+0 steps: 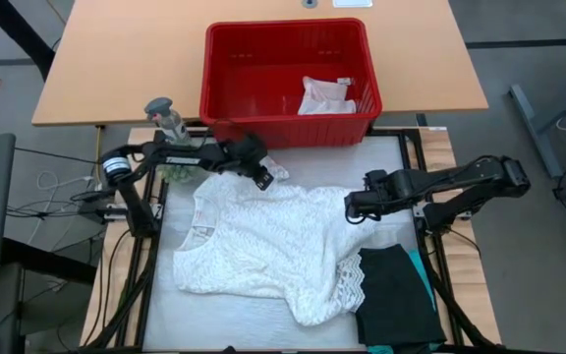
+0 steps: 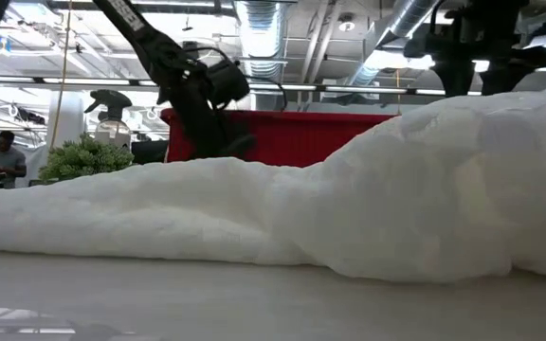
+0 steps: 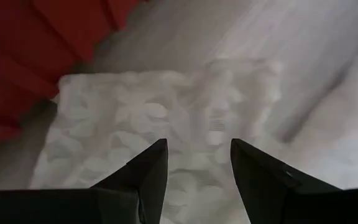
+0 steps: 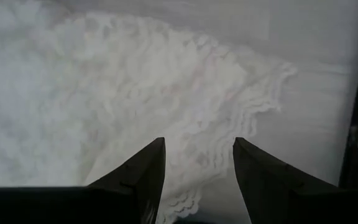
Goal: Fold Laundry from Bin
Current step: Fold the white t-shirt
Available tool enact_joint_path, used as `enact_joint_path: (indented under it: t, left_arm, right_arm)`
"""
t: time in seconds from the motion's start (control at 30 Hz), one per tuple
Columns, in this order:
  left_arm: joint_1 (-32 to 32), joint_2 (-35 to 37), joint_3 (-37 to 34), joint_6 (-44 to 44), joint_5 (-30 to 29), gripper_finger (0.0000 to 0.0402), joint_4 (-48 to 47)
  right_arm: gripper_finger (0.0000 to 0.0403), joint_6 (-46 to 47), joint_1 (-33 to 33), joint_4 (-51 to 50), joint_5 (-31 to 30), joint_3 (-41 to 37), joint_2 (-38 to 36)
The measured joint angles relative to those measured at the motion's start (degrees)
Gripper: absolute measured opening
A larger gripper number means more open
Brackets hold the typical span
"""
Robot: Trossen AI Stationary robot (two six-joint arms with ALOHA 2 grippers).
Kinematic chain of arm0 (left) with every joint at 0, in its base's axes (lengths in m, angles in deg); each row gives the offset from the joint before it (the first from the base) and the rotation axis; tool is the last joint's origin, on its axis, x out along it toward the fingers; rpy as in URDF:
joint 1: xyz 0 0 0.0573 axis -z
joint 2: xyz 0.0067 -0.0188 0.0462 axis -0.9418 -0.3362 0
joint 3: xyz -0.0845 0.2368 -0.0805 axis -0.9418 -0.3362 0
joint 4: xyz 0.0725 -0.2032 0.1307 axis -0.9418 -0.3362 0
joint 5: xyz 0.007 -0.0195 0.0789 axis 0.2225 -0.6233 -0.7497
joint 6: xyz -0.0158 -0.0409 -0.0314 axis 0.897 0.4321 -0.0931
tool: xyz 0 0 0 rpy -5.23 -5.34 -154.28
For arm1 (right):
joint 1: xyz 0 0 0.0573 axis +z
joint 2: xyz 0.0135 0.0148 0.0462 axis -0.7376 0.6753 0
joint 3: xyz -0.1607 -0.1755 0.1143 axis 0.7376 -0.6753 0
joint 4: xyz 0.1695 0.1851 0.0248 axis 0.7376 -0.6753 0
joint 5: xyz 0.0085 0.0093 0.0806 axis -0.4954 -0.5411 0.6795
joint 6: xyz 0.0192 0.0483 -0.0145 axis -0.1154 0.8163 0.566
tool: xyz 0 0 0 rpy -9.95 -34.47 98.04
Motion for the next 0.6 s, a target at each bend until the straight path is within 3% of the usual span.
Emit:
enact_joint_path:
  t: [0.17,0.27,0.37,0.47,0.6]
  left_arm:
    - [-0.17,-4.71,0.00,-1.10,-1.27,0.0163,-0.35]
    - [-0.39,-6.64,0.20,-1.00,2.61,0.0154,0.36]
    - [-0.50,-7.37,0.35,1.25,6.37,0.0105,-0.25]
    - [-0.27,-6.53,0.22,1.82,7.64,0.0024,-1.55]
    - [-0.20,-3.11,-0.15,4.42,7.56,0.0004,-5.14]
  right_arm:
    - [0.0212,-3.00,-0.24,3.20,-0.02,0.00,0.00]
    - [0.0212,-3.00,0.01,4.39,-0.01,0.00,0.00]
    - [0.0212,-2.98,0.98,4.44,0.00,0.00,0.00]
    - [0.0212,-2.96,1.96,4.32,0.00,0.00,0.02]
    - [0.0212,-2.96,2.71,4.03,-0.04,0.00,0.02]
